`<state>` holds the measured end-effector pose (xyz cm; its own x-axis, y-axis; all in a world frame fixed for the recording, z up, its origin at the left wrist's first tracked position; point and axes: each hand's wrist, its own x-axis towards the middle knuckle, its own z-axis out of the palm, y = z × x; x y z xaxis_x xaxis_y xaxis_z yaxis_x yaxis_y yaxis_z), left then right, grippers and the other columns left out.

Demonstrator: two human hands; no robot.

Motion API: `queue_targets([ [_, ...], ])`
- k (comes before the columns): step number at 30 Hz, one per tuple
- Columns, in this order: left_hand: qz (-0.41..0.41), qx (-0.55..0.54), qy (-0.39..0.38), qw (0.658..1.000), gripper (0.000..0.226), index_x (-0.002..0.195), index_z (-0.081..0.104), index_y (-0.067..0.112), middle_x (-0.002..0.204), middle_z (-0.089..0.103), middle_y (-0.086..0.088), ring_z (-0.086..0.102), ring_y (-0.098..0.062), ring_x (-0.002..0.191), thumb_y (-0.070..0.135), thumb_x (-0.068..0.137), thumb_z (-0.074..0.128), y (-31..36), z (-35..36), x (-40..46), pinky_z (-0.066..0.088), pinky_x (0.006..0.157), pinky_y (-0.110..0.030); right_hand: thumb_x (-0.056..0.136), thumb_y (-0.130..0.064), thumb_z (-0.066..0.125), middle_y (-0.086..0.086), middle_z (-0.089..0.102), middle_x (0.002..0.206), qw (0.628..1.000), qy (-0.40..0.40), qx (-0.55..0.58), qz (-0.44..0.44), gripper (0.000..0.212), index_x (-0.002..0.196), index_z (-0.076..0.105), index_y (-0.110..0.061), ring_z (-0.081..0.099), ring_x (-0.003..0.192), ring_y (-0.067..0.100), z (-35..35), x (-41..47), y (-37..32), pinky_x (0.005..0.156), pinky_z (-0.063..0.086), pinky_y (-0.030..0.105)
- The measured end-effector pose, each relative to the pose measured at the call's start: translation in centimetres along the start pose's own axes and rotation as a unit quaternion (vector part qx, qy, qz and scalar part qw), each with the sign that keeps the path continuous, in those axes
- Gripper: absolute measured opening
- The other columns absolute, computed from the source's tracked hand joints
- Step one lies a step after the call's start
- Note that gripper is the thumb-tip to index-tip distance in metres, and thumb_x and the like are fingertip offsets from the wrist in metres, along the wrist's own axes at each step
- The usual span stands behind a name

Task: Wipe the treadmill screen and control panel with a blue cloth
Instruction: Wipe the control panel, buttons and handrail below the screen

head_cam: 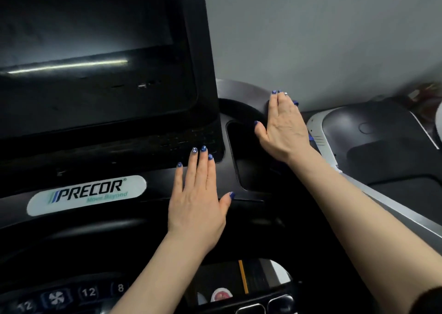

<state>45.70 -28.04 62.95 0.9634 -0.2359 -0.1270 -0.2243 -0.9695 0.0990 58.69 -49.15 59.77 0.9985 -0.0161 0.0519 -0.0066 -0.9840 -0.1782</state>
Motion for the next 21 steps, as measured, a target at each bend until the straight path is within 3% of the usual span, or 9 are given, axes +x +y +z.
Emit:
queue_targets([
  [2,-0.002,0.009,-0.003,1.0,0.08,0.151,-0.024,0.009,0.159,-0.035,-0.008,-0.035,-0.02,0.145,0.059,0.09,-0.011,-0.4,0.6,0.0,-0.02,0.119,-0.042,0.088,-0.046,0.026,0.027,0.018,0.159,0.999,-0.012,0.009,-0.028,0.084,0.153,0.016,0.006,0.015,0.149,0.035,-0.2,1.3,0.0,0.123,0.014,0.045],
  [5,-0.004,0.014,0.003,1.0,0.084,0.153,-0.014,0.007,0.162,-0.027,-0.009,-0.029,-0.021,0.148,0.059,0.088,-0.011,-0.3,1.0,0.2,-0.022,0.119,-0.046,0.089,-0.04,0.023,0.024,0.015,0.161,0.997,-0.028,0.025,-0.07,0.079,0.153,0.014,0.005,0.011,0.151,0.032,-0.5,2.7,-0.1,0.124,0.009,0.039],
  [8,-0.005,0.041,-0.024,0.999,0.083,0.149,-0.025,0.006,0.157,-0.037,-0.011,-0.038,-0.022,0.144,0.057,0.084,-0.018,0.0,0.7,0.2,-0.033,0.11,-0.05,0.1,-0.028,0.031,0.021,0.009,0.163,0.992,-0.046,0.027,-0.112,0.066,0.154,0.011,0.004,0.006,0.152,0.029,-0.9,3.7,-0.5,0.123,0.001,0.031],
  [12,-0.008,0.053,-0.031,0.998,0.083,0.148,-0.029,0.005,0.154,-0.042,-0.012,-0.042,-0.022,0.142,0.054,0.082,-0.021,0.3,0.4,0.1,-0.037,0.105,-0.052,0.101,-0.013,0.042,0.018,0.012,0.163,0.982,-0.043,0.065,-0.173,0.062,0.155,0.016,0.002,0.007,0.152,0.027,-1.2,5.1,-1.6,0.12,-0.002,0.024],
  [17,-0.017,0.07,-0.044,0.996,0.08,0.147,-0.03,0.006,0.155,-0.043,-0.012,-0.042,-0.022,0.142,0.054,0.085,-0.02,0.3,0.2,0.1,-0.034,0.107,-0.053,0.093,0.005,0.049,0.024,0.035,0.152,0.97,0.002,0.093,-0.226,0.057,0.147,0.036,0.005,0.033,0.141,0.04,-0.4,5.4,-1.5,0.118,0.021,0.035],
  [19,-0.016,0.063,-0.052,0.996,0.075,0.147,-0.029,0.006,0.155,-0.041,-0.011,-0.041,-0.021,0.142,0.055,0.093,-0.01,0.2,0.1,0.1,-0.033,0.109,-0.052,0.086,0.012,0.047,0.025,0.044,0.145,0.967,0.028,0.091,-0.238,0.055,0.141,0.044,0.006,0.044,0.131,0.043,-0.4,4.2,-1.3,0.112,0.033,0.041],
  [21,-0.005,0.045,-0.065,0.997,0.077,0.15,-0.026,0.008,0.157,-0.038,-0.01,-0.039,-0.02,0.143,0.056,0.098,0.004,-0.1,-0.1,0.2,-0.031,0.113,-0.05,0.085,0.005,0.037,0.024,0.051,0.138,0.968,0.043,0.086,-0.233,0.053,0.136,0.051,0.005,0.05,0.122,0.044,-0.8,2.6,-1.0,0.106,0.039,0.039],
])
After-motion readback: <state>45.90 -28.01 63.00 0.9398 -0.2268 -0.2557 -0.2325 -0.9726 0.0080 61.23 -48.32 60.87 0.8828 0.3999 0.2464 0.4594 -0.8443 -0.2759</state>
